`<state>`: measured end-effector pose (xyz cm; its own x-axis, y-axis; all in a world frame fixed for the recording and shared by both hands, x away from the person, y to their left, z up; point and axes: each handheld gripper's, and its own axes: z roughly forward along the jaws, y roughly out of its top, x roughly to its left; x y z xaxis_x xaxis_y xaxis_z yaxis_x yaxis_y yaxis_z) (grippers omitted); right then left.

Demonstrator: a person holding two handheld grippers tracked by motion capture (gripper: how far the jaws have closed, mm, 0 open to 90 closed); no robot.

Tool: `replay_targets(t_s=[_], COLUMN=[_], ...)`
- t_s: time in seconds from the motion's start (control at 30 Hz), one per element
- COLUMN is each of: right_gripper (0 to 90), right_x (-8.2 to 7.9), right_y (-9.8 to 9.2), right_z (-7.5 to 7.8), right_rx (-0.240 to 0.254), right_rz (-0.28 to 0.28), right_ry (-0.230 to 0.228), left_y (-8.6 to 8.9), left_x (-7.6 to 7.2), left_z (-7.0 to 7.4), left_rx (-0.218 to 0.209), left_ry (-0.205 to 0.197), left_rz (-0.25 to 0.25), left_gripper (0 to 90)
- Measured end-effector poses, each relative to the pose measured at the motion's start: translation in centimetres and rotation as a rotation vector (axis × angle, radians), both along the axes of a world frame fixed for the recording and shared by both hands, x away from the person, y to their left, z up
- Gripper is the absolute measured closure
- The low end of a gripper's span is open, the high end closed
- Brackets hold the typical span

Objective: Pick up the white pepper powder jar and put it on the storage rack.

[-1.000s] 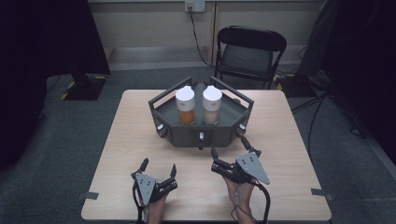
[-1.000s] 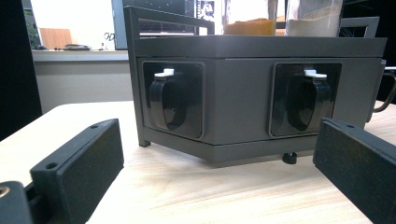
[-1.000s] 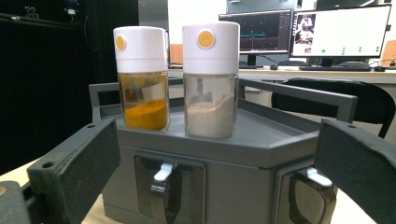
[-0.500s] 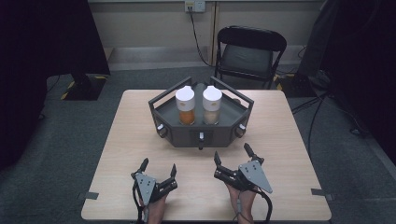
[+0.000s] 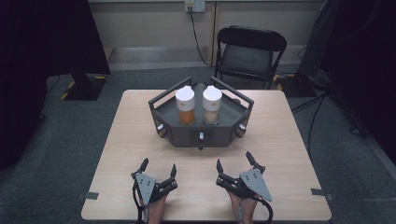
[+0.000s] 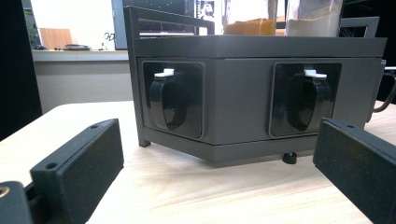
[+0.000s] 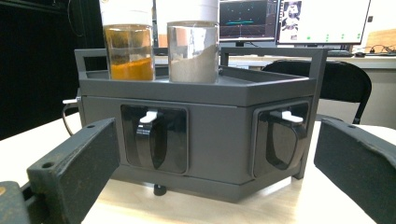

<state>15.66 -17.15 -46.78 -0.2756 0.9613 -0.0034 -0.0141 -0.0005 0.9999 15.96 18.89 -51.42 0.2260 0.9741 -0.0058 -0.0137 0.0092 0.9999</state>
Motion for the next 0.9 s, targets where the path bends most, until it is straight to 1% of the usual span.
replay_targets(t_s=[0.23,0.43,0.73,0.9], right_gripper=[0.0,0.0,0.0,0.0], right_x=[-0.5,-0.7,-1.0,-1.2], right_y=[0.5,0.8,0.8,0.7], right_z=[-1.0,-2.0,-2.8,-3.5], right_rx=[-0.027,-0.028,-0.04,-0.028], right_rz=[-0.022,-0.024,-0.022,-0.03], right_ry=[-0.002,0.012,0.029,0.036], left_y=[0.0,0.0,0.0,0.0], left_x=[0.0,0.0,0.0,0.0], left_z=[0.0,0.0,0.0,0.0], left_rx=[0.0,0.0,0.0,-0.001], left_ry=[0.0,0.0,0.0,0.0], left_rz=[0.0,0.0,0.0,0.0], left_gripper=[1.0,1.0,1.0,0.9])
